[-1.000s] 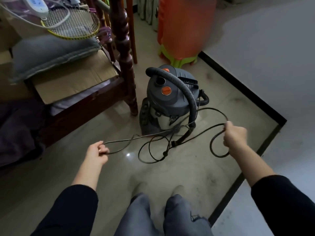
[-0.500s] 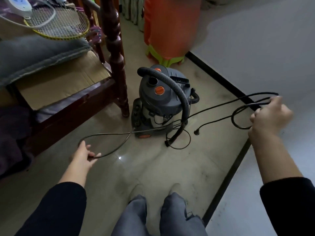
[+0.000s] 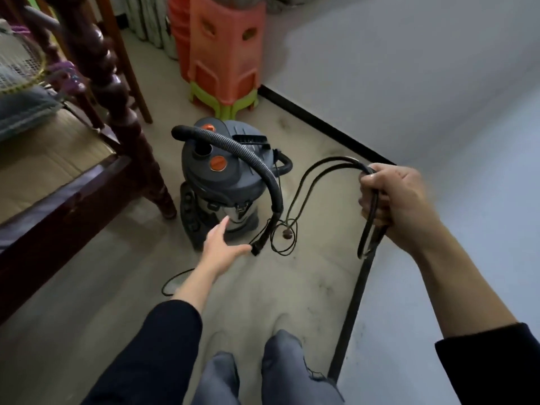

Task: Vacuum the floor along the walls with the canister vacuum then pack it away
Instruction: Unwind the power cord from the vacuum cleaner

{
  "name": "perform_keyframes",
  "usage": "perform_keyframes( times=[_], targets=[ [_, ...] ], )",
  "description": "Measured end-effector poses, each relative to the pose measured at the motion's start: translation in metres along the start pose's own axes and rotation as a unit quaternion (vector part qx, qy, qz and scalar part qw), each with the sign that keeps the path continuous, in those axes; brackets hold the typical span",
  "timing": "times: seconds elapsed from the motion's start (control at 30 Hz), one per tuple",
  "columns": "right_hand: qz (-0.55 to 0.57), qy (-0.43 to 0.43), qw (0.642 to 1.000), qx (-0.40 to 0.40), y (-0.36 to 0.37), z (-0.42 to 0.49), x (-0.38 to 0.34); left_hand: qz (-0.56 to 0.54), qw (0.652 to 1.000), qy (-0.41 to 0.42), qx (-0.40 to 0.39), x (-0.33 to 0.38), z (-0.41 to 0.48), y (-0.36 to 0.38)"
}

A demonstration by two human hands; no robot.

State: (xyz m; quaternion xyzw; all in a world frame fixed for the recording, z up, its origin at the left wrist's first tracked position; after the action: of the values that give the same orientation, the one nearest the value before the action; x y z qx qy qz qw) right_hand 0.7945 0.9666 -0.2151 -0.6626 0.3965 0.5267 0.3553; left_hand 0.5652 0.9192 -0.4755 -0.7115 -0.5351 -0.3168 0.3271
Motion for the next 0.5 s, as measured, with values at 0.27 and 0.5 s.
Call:
perform_keyframes(
  times=[0.27,0.5],
  targets=[
    [0.149,-0.001,0.989,0.005,-0.03,-0.014,-0.01,0.138,0.982,0.098,-0.08,0.078,0.049,0.087],
    [0.227,-0.046,0.946,0.227,-0.087,-0.026,0.022,0.221,0.974,-0.027,-0.044,0.011,0.027,0.017]
  ],
)
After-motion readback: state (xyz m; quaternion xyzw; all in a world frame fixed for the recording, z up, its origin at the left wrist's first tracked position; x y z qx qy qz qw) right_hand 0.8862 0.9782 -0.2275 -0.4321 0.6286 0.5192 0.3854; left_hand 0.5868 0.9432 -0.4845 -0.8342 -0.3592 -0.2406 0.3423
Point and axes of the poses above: each hand's wrist, its own z-axis towards the middle knuckle, its own y-axis out of the palm, x = y × z, the point moved 7 cm from there along z, towards the middle knuckle, and after that the axes turned 14 degrees about -x, right-handed, at the moved point
